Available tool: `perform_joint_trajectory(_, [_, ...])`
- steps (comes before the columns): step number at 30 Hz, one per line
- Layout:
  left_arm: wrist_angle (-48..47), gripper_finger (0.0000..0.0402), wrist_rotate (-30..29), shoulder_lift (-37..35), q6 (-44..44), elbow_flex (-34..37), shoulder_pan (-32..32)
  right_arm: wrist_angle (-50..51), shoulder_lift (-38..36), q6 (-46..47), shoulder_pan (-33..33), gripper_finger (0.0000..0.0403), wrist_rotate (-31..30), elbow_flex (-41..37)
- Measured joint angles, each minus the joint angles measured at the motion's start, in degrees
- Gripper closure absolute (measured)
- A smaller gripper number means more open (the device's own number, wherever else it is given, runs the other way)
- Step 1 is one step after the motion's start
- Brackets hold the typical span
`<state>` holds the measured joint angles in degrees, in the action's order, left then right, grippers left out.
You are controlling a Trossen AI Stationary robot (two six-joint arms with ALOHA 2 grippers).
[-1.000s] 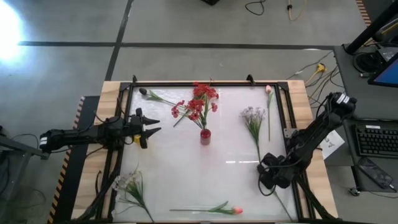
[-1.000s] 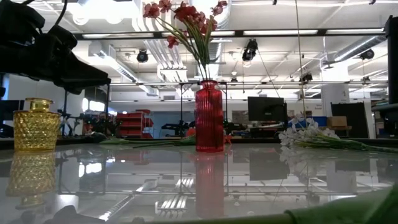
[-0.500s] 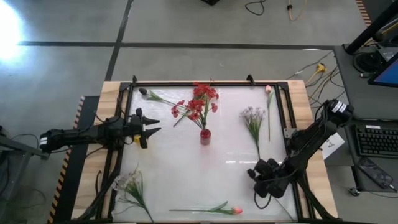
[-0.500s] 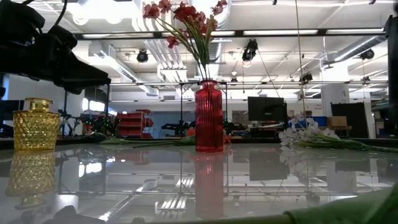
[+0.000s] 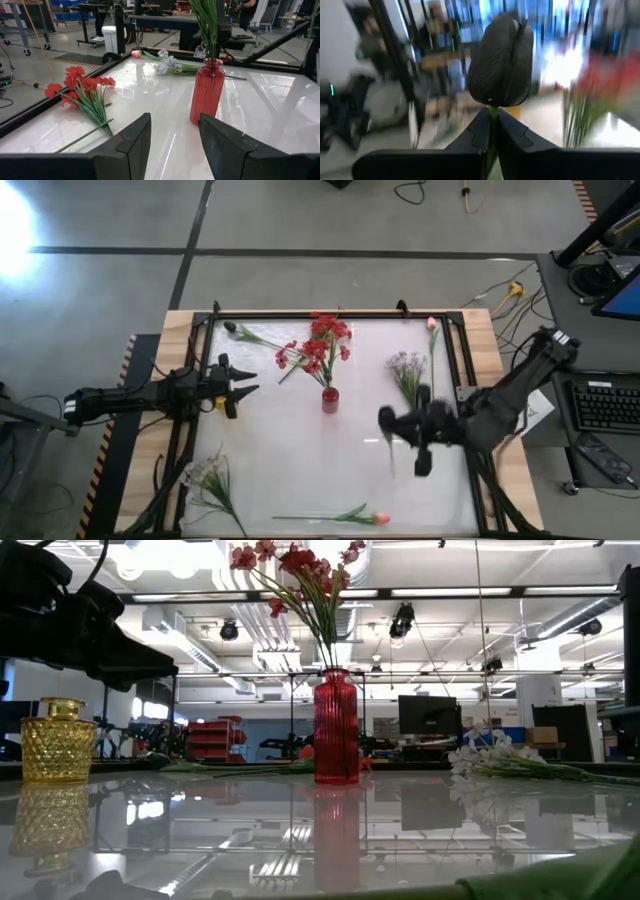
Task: Sort flowers into vase by color
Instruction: Put the right black flower into the red vase
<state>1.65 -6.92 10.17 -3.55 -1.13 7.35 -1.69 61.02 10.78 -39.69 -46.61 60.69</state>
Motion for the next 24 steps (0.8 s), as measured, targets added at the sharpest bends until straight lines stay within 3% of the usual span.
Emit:
perform_joint_trajectory(3, [0.0, 0.0247, 0.0, 0.0, 0.0, 0.0, 0.0, -17.6, -1.4, -18.0, 2.9, 0.0390, 2.0, -0.8])
perform_joint_trajectory(6, [0.0, 0.0247, 0.0, 0.0, 0.0, 0.0, 0.0, -26.1, -2.3, -24.5, 7.3, 0.0390, 6.9, -1.9])
perform_joint_trajectory(17, [0.0, 0.0247, 0.0, 0.0, 0.0, 0.0, 0.0, -26.1, 0.5, -21.7, 28.0, 0.0390, 25.2, -3.2])
perform_joint_trajectory(24, [0.0, 0.0247, 0.0, 0.0, 0.0, 0.0, 0.0, -26.5, 3.0, -17.8, 36.8, 0.0390, 35.1, -3.5])
